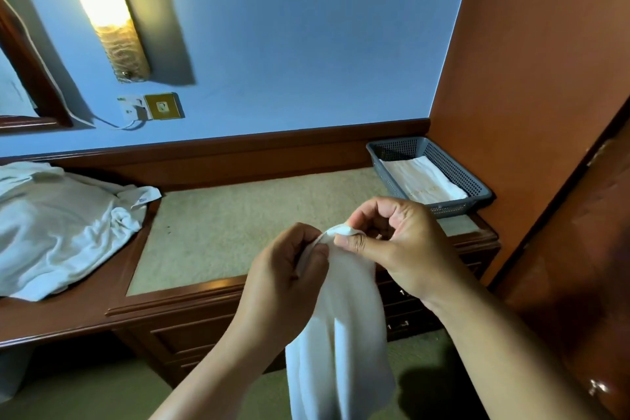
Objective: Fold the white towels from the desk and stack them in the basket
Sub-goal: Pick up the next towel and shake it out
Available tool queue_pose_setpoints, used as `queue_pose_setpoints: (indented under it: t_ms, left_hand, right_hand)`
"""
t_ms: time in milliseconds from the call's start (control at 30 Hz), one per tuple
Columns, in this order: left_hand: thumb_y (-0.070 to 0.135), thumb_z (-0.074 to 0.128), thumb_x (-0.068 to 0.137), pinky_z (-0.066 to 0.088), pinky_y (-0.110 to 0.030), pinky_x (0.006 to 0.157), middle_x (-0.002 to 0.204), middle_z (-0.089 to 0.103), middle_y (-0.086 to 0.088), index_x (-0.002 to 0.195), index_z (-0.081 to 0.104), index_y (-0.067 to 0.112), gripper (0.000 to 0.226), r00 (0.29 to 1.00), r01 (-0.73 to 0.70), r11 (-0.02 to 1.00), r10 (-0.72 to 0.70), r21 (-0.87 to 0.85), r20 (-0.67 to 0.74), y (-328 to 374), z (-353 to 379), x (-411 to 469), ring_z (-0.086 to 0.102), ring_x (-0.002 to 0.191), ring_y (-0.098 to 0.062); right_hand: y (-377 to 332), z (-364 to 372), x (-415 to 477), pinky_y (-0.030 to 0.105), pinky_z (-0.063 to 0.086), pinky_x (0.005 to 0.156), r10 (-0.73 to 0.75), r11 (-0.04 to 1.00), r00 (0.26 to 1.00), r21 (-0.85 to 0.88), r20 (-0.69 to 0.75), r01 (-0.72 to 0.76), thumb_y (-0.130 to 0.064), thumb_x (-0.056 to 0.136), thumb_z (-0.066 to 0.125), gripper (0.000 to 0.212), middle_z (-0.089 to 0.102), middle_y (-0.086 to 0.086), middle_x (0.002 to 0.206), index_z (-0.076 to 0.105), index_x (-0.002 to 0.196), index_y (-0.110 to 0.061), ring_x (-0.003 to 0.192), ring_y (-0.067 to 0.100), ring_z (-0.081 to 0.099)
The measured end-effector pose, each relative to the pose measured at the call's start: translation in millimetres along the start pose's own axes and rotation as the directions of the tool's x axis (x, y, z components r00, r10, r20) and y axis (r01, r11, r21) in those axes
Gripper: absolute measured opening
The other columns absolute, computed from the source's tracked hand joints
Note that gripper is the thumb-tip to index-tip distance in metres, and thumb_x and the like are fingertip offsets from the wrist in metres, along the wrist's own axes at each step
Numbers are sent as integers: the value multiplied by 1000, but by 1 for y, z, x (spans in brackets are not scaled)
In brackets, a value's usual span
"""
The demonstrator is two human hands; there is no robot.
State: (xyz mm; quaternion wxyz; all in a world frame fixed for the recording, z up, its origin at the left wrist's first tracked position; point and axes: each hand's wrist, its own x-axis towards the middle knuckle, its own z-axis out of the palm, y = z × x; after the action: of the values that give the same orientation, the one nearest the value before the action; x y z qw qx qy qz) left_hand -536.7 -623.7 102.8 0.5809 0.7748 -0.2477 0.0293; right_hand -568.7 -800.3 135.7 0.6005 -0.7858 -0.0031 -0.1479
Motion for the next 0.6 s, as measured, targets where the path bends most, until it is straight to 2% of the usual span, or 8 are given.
queue_pose_setpoints:
  t_ms: [133,233,300,367,433,467,533,600]
  left_hand:
    - [38,62,96,44,-34,51,69,61,1,81,65,22,21,995,-37,995,44,90,-86,-11,-25,29,55,60,-17]
    - [31,66,95,39,-27,48,62,60,2,78,66,19,21,989,-4,1000,9,31,-148,-19,-50,53,49,53,-11]
    - [30,68,95,40,-30,48,61,61,-2,80,67,17,20,989,11,1000,-12,-8,-150,-19,-69,67,50,53,-10]
    - [22,69,95,47,-38,53,67,67,-9,86,69,13,13,994,30,998,-35,-50,-101,-19,-84,77,56,57,-19]
    - [13,68,94,51,-46,58,70,68,-14,95,69,13,2,998,48,987,-51,-151,-20,-16,-95,82,59,61,-26]
    - [10,67,94,52,-48,61,69,65,-17,102,69,18,11,998,66,976,-64,-207,15,-14,-98,83,58,62,-28]
    - [4,63,95,58,-53,66,69,60,-19,118,66,32,37,990,137,946,-119,-294,80,-14,-105,84,59,66,-29]
    - [1,61,94,62,-52,72,75,58,-20,131,61,36,50,976,214,908,-186,-360,110,-12,-113,85,62,71,-31]
  right_hand:
    - [10,12,20,32,55,73,44,999,999,-15,-29,-44,-18,81,83,12,71,-5,78,73,86,-22,72,10,64]
    - [12,24,25,24,52,65,75,987,987,-132,-144,-94,-21,83,81,11,69,-14,75,72,86,-26,62,3,57]
    - [7,34,24,21,49,59,55,981,981,-175,-184,-88,-23,83,80,11,67,-15,73,70,85,-28,59,3,56]
    - [1,47,23,31,55,60,50,987,987,-144,-150,-71,-26,84,78,9,69,-8,73,70,84,-29,63,10,63]
    - [-3,68,22,43,60,67,83,991,996,-105,-44,-87,-34,84,78,10,71,-4,78,69,88,-29,69,14,69]
    - [-3,79,22,43,61,70,121,986,993,-117,10,-119,-42,81,79,19,73,-5,84,68,92,-30,73,12,71]
    - [-3,101,21,34,61,77,214,963,974,-187,81,-196,-62,69,80,46,72,-12,96,62,103,-35,84,4,71]
    - [-3,120,21,29,60,80,239,941,968,-267,82,-210,-77,60,75,69,69,-17,106,53,113,-40,90,-1,69]
